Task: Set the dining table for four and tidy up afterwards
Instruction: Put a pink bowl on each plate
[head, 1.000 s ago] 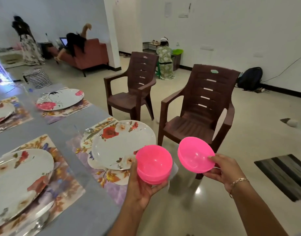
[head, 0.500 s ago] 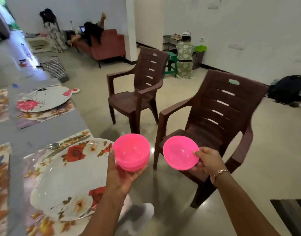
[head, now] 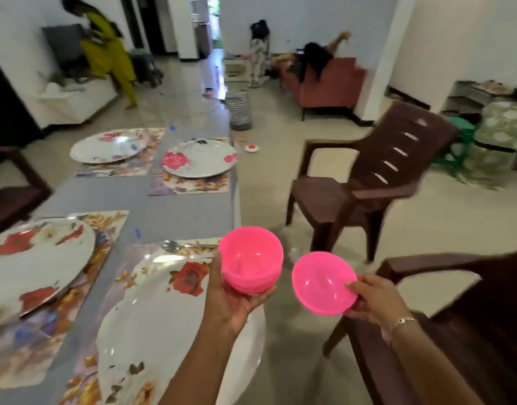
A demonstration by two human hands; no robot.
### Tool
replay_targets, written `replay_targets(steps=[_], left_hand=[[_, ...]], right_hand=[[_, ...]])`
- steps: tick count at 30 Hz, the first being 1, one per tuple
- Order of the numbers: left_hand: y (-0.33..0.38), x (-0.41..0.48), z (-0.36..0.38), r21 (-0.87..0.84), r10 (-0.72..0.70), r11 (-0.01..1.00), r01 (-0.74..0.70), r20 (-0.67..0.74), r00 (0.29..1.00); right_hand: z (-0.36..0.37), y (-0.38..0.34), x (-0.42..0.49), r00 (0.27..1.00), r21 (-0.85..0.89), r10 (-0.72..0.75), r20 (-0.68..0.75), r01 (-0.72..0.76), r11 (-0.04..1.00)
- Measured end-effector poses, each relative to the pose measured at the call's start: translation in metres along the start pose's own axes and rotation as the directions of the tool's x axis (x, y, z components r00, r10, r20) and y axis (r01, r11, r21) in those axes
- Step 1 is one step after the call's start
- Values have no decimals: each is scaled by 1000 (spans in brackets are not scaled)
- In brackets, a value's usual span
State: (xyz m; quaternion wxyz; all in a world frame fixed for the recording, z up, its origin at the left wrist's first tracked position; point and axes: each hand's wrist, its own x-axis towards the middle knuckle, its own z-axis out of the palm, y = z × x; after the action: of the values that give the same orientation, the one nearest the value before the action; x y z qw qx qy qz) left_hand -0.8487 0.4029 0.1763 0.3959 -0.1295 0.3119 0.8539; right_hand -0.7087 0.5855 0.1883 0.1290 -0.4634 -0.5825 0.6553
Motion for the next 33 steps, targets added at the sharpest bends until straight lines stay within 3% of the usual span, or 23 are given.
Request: replay_targets(steps=[6,10,18,22,28,33], left_hand=[[30,9,-17,-103,177,976,-191,-130,976],[48,-2,-39,-173,292,928,-329,-212,933],[64,-54,-54,-161,506,734,-660,-519,689],[57,-74,-61,-138,559,644,-752,-586,587],[31,-91,-64,-105,580,564,-819,-656,483],[12,-90,-59,-103,579,537,-837,-676,455]], right_hand=[[54,-20,61,971,-143,58,232,-25,989],[107,-29,88,900,-232,128,418,-30,972],[209,-48,98,668,-432,231,708,150,889],[244,-41,88,605,-452,239,760,227,863],[284,-16,85,579,-513,308,755,229,827],[300,-6,83,536,-530,369,759,182,828]])
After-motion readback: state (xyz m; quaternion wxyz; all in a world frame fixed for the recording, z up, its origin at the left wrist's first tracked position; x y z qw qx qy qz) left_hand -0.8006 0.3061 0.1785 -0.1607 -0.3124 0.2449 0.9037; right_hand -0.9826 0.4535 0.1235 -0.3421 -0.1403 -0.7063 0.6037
